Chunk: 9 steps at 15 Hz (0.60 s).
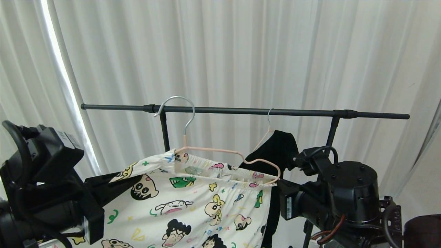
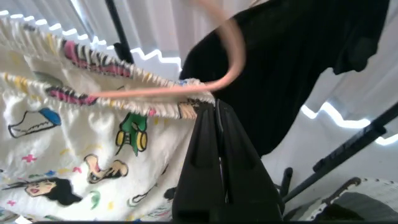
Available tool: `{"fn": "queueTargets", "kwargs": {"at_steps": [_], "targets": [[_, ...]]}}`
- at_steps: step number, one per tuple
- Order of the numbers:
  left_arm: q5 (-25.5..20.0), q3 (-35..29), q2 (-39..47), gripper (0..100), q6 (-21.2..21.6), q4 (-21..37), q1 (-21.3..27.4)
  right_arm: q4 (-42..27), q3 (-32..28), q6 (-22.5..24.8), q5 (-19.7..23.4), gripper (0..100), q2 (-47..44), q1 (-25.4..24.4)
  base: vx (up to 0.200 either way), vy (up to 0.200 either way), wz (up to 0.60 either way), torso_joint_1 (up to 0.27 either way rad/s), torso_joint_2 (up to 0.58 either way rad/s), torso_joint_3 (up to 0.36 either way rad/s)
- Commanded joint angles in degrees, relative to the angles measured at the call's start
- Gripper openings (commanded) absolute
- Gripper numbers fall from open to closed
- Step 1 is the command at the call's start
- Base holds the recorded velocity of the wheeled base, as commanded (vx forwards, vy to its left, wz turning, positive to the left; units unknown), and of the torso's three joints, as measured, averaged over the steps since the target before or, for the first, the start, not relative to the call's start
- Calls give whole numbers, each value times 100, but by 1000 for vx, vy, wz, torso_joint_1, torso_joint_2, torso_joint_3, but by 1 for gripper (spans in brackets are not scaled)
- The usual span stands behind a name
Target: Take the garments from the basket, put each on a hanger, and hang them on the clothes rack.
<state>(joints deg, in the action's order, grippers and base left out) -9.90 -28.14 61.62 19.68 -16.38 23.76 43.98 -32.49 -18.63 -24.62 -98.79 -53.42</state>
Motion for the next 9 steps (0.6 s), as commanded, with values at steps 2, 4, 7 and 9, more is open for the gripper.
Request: {"fn": "queueTargets", "kwargs": {"at_steps": [2,4,7,9], "targets": [[-3,256,-54,0,10,-5,-12,-4,94,43,10,0,159,104,0,0,0,0,0,0],[-3,484,-54,0,36,-5,-12,-4,94,70,37,0,194,121,0,0,0,0,0,0],[-56,687,8,0,397,-5,-47,-4,94,79,54,0,202,192,0,0,0,0,0,0],[-197,748,8,0,388,-5,-64,-4,94,87,63,0,220,323,0,0,0,0,0,0]]}}
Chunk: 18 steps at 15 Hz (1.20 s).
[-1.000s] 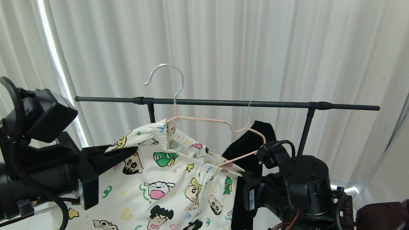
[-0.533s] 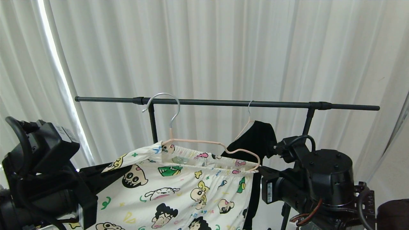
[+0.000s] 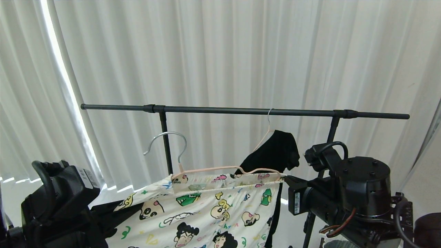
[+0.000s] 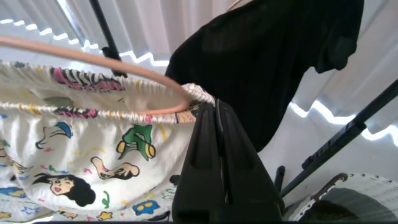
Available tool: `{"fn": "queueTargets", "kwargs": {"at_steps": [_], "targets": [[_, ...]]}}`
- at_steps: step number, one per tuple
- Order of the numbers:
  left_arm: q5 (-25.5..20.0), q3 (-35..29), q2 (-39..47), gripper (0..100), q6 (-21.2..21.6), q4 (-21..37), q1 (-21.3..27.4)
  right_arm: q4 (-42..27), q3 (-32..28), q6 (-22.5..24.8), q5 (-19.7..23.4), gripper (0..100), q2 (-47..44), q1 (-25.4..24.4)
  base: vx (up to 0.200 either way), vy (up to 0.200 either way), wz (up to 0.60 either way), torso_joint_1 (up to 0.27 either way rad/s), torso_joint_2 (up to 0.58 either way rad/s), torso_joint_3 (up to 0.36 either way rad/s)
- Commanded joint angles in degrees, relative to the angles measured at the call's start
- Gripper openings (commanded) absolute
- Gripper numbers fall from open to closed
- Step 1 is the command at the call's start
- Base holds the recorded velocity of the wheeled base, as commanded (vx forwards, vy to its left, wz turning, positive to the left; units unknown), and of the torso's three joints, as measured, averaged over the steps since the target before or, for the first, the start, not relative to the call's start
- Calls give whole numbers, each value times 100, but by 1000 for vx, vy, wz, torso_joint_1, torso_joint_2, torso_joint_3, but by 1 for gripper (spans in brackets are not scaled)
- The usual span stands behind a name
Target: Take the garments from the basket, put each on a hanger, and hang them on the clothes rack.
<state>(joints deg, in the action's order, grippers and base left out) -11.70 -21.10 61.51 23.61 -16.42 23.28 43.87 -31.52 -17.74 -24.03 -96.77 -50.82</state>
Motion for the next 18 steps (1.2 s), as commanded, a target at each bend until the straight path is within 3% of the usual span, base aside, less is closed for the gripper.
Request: {"fn": "queueTargets", "kwargs": {"at_steps": [1,8,9,11,12,15,18], "targets": [[-16,62,19,0,-6,-1,-43,7,-3,-2,12,0,27,108,0,0,0,0,0,0],[221,185,572,0,64,-1,-360,-10,-3,710,917,0,484,275,0,0,0,0,0,0],[406,10,792,0,3,-28,-360,-151,-12,1009,1111,0,580,275,0,0,0,0,0,0],[414,-166,915,0,-155,-142,-368,-775,-47,1158,1383,0,870,231,0,0,0,0,0,0],[406,-157,915,0,-331,-256,-360,-1083,-20,1158,1559,100,1081,204,0,0,0,0,0,0],[406,-149,783,0,-700,-388,-351,-1232,41,1158,1656,100,1275,222,0,0,0,0,0,0],[397,-166,581,0,-735,-388,-219,-1258,50,1290,1972,100,1362,222,0,0,0,0,0,0]]}}
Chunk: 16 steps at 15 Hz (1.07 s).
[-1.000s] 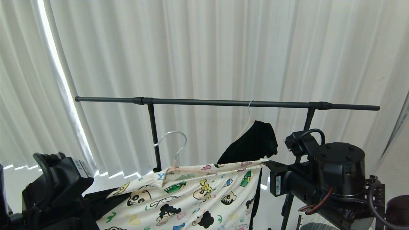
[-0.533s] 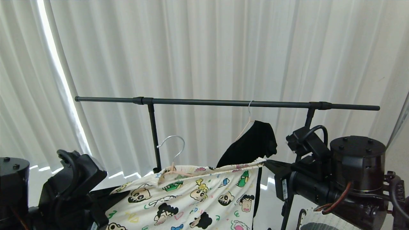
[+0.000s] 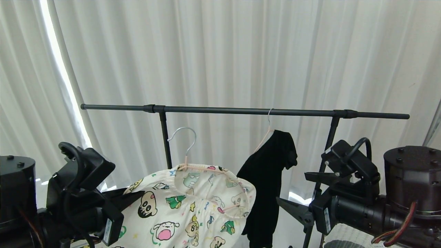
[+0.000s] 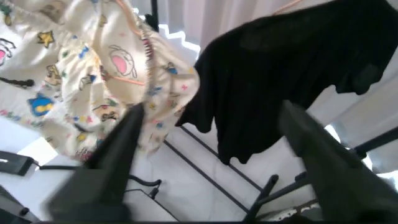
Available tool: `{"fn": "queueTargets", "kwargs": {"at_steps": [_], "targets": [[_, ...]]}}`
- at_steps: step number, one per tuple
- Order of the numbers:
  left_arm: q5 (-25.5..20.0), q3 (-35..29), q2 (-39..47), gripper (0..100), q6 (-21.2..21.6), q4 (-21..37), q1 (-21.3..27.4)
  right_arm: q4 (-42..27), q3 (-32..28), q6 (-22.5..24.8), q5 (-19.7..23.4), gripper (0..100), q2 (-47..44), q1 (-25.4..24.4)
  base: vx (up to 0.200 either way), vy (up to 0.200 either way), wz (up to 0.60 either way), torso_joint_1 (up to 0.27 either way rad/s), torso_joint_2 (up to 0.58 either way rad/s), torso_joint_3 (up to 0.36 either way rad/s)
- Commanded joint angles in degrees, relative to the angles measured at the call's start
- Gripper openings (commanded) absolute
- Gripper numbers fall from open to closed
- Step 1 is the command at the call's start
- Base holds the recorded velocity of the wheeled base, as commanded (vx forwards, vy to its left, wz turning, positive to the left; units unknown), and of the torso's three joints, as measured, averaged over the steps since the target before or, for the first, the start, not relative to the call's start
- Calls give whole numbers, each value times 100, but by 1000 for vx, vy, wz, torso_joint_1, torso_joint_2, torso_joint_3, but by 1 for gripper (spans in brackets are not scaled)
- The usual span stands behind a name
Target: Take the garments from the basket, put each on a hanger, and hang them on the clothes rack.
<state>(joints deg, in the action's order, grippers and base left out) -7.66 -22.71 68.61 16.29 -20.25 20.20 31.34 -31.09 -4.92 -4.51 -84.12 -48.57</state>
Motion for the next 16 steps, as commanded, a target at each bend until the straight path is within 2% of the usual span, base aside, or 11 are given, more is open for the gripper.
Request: {"fn": "queueTargets", "kwargs": {"at_steps": [1,3,7,8,10,11,13,14,16], "targets": [[-17,-32,-208,0,-11,-23,195,-5,-3,123,117,100,97,5,0,0,0,0,0,0],[-25,-146,-208,0,-187,-339,415,-120,-38,255,249,100,97,5,0,0,0,0,0,0],[-210,-339,144,0,-205,-709,432,-216,-55,413,249,100,115,5,0,0,0,0,0,0],[-280,-339,416,0,-205,-832,423,-234,-55,580,258,100,150,5,0,0,0,0,0,0],[-272,-330,847,0,-205,-1201,423,-243,-99,677,258,100,159,5,0,0,0,0,0,0],[-263,-313,1199,0,-214,-1667,415,-313,-187,712,258,100,159,5,0,0,0,0,0,0],[-289,-58,1331,0,-170,-2229,459,-638,-460,826,266,100,203,-4,0,0,0,0,0,0],[-289,-58,1331,0,-170,-2229,459,-638,-460,826,266,100,203,-4,0,0,0,0,0,0],[-307,601,909,0,-152,-2422,731,-990,-873,1143,653,100,167,-4,0,0,0,0,0,0]]}}
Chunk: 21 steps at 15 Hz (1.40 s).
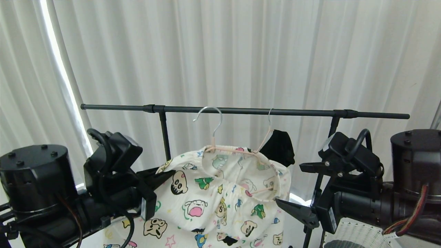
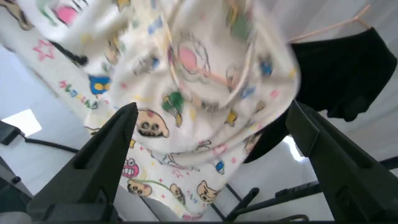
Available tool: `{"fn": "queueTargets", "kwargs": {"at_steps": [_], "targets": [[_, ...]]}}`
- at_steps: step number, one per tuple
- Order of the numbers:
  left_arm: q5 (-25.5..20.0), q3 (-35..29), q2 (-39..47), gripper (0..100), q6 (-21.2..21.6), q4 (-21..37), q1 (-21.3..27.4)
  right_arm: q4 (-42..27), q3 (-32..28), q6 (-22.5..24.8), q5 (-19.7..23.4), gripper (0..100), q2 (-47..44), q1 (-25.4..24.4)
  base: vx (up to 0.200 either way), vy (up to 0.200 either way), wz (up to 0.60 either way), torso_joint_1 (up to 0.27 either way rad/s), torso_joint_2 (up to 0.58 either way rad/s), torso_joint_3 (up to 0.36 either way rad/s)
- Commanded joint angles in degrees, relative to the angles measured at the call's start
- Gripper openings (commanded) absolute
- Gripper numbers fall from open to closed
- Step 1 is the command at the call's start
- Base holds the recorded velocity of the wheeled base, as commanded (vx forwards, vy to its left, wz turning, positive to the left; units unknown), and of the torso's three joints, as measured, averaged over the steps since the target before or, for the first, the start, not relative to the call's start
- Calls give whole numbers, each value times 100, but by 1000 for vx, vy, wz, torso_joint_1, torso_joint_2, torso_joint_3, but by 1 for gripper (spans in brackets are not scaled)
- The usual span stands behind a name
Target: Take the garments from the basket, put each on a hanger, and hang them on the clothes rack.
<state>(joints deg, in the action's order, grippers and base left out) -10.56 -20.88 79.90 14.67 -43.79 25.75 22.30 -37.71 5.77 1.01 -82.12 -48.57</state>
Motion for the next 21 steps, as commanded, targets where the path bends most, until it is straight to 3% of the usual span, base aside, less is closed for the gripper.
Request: {"fn": "queueTargets", "kwargs": {"at_steps": [1,5,9,18,20,21], "targets": [[-8,603,-431,0,10,-68,343,-243,-316,241,198,100,-68,-4,0,0,0,0,0,0],[-8,946,-994,0,151,-68,1240,-437,-352,768,690,100,-349,-179,0,0,0,0,0,0],[-8,858,-967,0,467,-68,1679,-639,-360,768,769,100,-525,-505,0,0,0,0,0,0],[1,787,-967,0,485,-68,1679,-964,-360,768,1006,100,-472,-698,0,0,0,0,0,0],[1,805,-976,0,687,-68,1679,-1166,-352,759,1094,100,-375,-768,0,0,0,0,0,0],[1,787,-976,0,713,-68,1679,-1272,-352,759,1120,0,-340,-777,0,0,0,0,0,0]]}}
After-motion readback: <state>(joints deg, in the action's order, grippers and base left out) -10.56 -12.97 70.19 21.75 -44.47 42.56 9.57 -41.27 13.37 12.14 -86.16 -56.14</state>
